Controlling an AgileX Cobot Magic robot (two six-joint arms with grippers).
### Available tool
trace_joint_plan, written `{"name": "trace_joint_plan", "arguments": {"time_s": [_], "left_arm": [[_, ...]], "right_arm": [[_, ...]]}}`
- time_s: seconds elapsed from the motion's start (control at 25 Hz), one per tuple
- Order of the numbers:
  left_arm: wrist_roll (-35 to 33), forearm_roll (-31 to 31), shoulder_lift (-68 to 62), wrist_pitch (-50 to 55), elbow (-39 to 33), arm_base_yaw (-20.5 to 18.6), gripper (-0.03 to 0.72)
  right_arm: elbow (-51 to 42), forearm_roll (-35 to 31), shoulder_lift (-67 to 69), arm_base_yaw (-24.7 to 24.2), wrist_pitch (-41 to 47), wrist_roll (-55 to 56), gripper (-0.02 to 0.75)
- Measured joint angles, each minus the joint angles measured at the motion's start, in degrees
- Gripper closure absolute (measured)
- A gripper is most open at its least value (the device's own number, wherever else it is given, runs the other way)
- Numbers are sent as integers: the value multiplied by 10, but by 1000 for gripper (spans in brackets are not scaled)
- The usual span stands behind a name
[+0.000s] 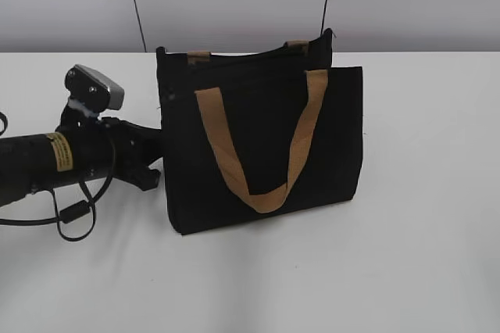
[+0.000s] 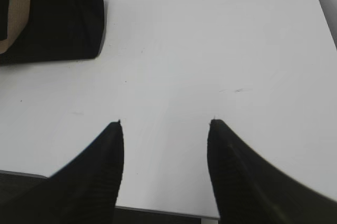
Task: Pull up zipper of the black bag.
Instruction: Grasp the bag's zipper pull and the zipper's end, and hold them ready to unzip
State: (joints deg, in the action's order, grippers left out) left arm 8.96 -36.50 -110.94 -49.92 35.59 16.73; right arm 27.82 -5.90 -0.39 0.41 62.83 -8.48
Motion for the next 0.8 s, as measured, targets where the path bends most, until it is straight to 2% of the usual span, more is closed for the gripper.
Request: {"name": "trace_joint_plan", "arguments": {"time_s": [0.32, 0.8], "left_arm": [[4, -7, 121, 86, -29, 0, 671], [17, -7, 271, 144, -58, 8, 673]], "right_arm": [[0, 0, 0, 0, 0, 0, 337], [0, 0, 0, 0, 0, 0, 337]]}}
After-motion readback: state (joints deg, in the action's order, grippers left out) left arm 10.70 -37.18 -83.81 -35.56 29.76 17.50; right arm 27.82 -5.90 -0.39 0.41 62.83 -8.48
